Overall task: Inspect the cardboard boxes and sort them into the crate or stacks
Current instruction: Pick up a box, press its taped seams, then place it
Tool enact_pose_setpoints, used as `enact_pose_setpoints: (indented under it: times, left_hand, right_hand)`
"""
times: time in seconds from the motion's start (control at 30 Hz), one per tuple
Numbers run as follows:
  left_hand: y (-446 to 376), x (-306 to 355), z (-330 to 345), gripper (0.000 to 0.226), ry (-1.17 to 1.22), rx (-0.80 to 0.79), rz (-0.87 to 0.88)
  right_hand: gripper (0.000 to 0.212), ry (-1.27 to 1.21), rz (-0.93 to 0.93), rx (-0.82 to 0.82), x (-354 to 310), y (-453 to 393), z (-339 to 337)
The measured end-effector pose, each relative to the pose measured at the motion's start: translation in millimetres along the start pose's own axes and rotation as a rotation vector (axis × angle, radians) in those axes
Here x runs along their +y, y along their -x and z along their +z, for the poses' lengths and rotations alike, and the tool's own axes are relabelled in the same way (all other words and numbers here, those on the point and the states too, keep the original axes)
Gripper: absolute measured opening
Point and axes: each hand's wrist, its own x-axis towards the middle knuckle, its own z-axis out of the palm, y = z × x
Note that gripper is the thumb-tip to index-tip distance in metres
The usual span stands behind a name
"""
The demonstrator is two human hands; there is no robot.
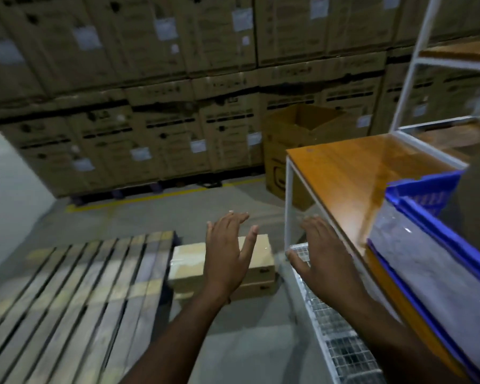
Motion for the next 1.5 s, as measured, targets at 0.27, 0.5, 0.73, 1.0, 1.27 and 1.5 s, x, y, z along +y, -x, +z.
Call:
enact_pose_setpoints:
  times: [0.27, 0.5, 0.73, 1.0, 1.27, 1.5]
  left_hand:
    - [30.8, -106.5, -39.1, 0.050, 0.011, 0.039, -0.214]
    - [36.5, -209.9, -60.2, 0.050, -0.014, -0.023, -0.334]
    - [15.3, -293.6, -63.6, 0.048, -0.061, -0.112, -0.358]
    - [-31.4, -362.7, -31.0, 0.056, -0.127, -0.179, -0.355]
    - [-59.0, -478.4, 49.0, 0.058, -0.211, -0.412, -0.462]
    - [-82.5, -560.5, 119.1, 0.061, -0.209, -0.478, -0.572]
  right_hand:
    - [0.064, -0.029, -0.015, -0.158, -66.7, -15.5, 80.4]
    - [0.067, -0.057, 0.042, -0.167, -131.8, -37.8, 162.7]
    - [0.065, -0.068, 0.059, -0.236, -176.1, -64.2, 237.4]
    - [0.064, -0.049, 0.079, -0.276, -171.7, -132.2, 329.9]
    - [0.065, -0.006, 0.130, -0.465, -121.9, -202.5, 478.0]
    - [0.061, 0.074, 0.147, -0.585, -76.0, -236.0, 573.1]
